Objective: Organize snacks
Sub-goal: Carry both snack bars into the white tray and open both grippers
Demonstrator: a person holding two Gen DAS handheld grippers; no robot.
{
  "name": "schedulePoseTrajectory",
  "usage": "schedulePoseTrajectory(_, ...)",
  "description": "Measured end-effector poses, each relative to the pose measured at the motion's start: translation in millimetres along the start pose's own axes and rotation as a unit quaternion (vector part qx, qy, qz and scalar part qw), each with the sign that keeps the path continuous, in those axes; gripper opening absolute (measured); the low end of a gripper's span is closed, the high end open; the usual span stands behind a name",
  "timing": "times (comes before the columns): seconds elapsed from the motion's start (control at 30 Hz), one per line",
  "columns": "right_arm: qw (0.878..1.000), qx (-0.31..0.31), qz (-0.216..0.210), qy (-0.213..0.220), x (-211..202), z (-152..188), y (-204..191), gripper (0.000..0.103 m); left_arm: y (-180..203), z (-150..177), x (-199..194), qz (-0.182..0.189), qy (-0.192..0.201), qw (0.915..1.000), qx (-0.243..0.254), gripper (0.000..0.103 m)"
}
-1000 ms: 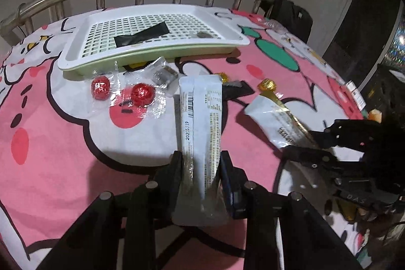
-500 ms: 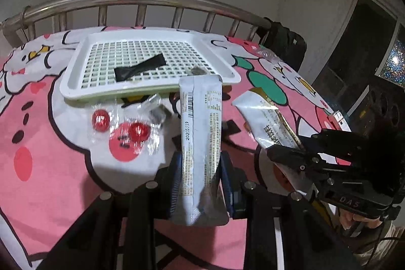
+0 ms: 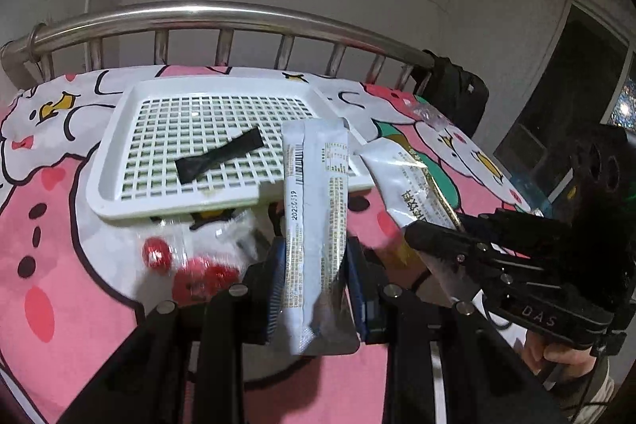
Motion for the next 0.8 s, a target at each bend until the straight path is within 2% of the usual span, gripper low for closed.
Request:
schedulePoseTrajectory(0.37,1.000,0.007,0.009,0.007,23.6,-35.3,14.6,0.019,-14.8,-34.3,20.5,-0.016,0.012,0.9997,-0.016,0.031)
schedulePoseTrajectory(0.8,0.999,0.020,0.033,-0.019,69.0,-63.9,36.9,0.019,-45.3,-62.4,52.1,-0.049,0.007,0.9981,-0.037,0.031)
Point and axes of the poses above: each gripper's, at about its wrist camera, not at the fingertips, and x roughly the way its jaws point, y to its right, z to its underside, the point moved 2 cm from there along x, roughly the way its jaws point, and after that the axes turned 2 degrees about y, right-handed, at the moved point
